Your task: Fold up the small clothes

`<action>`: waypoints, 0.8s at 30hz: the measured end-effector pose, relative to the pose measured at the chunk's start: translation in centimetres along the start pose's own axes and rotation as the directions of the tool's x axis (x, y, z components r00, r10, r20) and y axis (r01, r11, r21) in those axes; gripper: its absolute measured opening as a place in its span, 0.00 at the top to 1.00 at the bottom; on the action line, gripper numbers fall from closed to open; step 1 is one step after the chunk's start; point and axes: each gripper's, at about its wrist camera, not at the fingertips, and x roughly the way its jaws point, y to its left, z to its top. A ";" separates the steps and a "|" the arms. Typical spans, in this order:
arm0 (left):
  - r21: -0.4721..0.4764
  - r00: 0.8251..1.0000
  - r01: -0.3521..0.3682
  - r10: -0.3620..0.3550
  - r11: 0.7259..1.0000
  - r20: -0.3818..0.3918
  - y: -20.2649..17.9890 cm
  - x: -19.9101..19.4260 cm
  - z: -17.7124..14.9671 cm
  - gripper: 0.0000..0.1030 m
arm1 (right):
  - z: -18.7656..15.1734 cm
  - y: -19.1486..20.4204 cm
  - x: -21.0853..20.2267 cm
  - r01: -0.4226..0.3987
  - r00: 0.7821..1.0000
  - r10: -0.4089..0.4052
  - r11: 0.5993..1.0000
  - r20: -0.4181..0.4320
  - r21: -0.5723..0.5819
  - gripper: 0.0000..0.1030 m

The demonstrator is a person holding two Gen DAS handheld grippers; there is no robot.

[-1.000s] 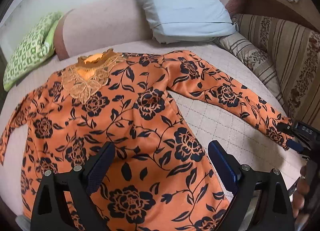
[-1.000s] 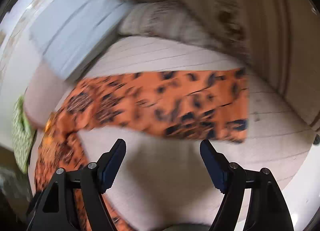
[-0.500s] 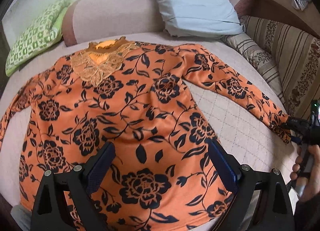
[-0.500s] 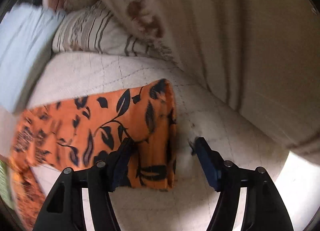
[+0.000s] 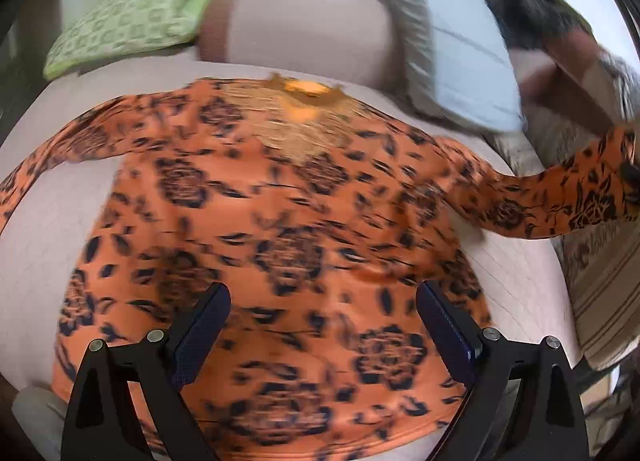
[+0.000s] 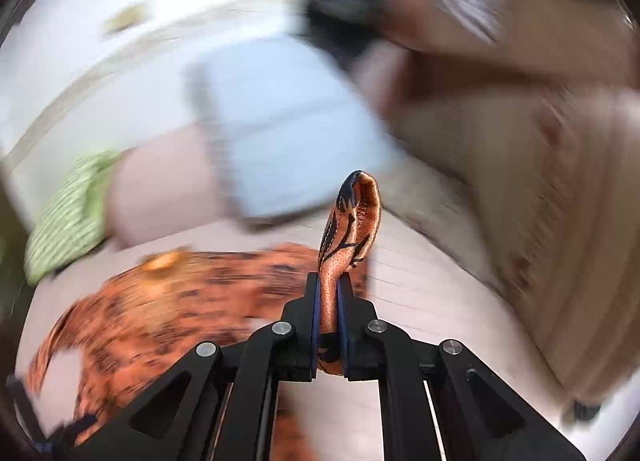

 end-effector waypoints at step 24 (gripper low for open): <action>-0.234 0.984 0.159 -0.173 0.959 -0.038 13.8 3.0 -0.1 0.12 | -11.3 14.9 9.7 -0.473 0.753 0.442 0.878 -0.486 0.066 0.39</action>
